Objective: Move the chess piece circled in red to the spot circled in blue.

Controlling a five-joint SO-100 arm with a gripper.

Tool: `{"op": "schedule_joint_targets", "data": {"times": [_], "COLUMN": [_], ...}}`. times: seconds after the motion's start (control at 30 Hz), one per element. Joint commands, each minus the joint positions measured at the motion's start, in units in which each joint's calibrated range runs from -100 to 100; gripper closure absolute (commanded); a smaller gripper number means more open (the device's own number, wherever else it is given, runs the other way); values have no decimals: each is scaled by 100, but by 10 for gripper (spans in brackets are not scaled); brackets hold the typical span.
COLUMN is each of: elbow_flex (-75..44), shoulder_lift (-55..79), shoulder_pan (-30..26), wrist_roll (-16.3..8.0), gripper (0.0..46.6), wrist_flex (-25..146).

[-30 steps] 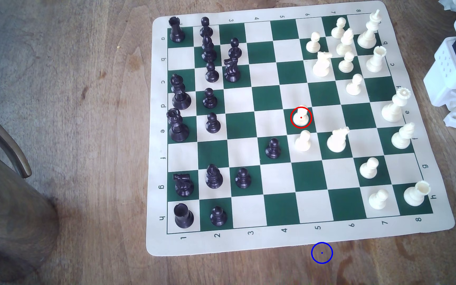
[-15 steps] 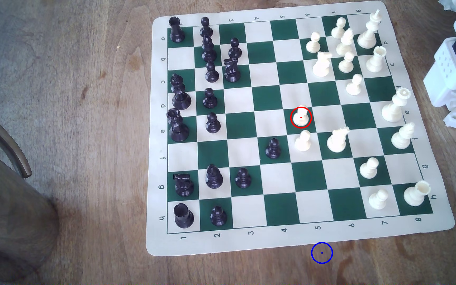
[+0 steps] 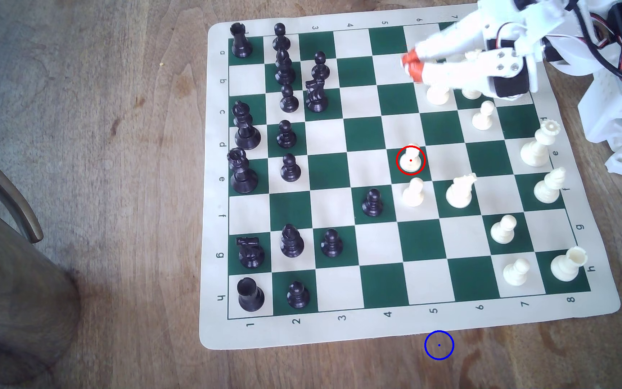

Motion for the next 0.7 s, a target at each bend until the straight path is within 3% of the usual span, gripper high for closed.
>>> {"op": "schedule_joint_targets", "data": {"times": [0.0, 0.17, 0.33, 0.37, 0.67], "elbow_flex": [-1898, -3340, -3975, -4074, -4437], "shoulder_lift": [827, 2125, 3450, 3577, 4502], "shoulder_pan": [-182, -628, -659, -659, -448], "wrist_roll": [-547, -1118, -1372, -1475, -1402], "gripper": [457, 448, 420, 394, 396], "wrist_flex": [1223, 2271, 2501, 2476, 2607]}}
